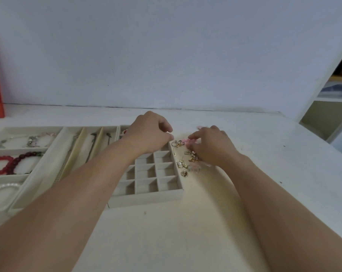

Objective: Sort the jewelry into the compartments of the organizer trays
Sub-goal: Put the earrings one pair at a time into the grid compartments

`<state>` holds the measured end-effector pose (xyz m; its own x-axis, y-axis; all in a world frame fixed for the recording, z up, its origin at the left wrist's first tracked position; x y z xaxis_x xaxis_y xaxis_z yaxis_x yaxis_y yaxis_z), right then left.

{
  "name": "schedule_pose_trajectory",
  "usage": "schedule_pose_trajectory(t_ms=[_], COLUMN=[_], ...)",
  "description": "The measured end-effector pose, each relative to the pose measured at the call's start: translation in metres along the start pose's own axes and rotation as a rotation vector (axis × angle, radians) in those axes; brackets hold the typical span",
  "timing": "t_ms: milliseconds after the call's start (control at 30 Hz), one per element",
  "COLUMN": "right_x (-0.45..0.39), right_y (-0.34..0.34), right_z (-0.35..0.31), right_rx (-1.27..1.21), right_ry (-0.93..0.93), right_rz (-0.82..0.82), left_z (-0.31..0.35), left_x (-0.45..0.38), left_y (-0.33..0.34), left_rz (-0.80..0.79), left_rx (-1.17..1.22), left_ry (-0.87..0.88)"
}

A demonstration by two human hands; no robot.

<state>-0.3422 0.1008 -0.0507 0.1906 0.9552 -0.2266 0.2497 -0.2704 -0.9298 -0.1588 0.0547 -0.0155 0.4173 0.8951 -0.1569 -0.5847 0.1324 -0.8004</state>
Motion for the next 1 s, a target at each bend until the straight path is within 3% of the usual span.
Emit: schedule_pose_trajectory(t_ms=[333, 633, 800, 1000], right_x=[-0.005, 0.000, 0.002, 0.004], right_y=[-0.002, 0.000, -0.006, -0.012], right_z=[-0.004, 0.007, 0.001, 0.006], right_rx=[0.103, 0.060, 0.080, -0.113], right_ry=[-0.068, -0.061, -0.067, 0.013], right_rz=[0.011, -0.131, -0.063, -0.006], left_z=[0.001, 0.002, 0.001, 0.002], left_x=[0.001, 0.000, 0.001, 0.001], left_y=[-0.002, -0.001, 0.001, 0.001], left_rz=[-0.008, -0.010, -0.016, -0.014], left_rx=[0.018, 0.039, 0.042, 0.041], left_ry=[0.003, 0.023, 0.021, 0.025])
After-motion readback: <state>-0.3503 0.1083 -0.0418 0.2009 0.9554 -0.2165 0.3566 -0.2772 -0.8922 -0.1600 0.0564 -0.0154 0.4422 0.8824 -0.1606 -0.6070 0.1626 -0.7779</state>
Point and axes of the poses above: each hand's wrist, its own x-axis away from the middle knuckle, its own y-axis out of the palm, z = x × y, the point moved 5 cm from there along -x, towards the middle knuckle, and after that the axes turned 6 degrees about -x, right-handed, at the moved point
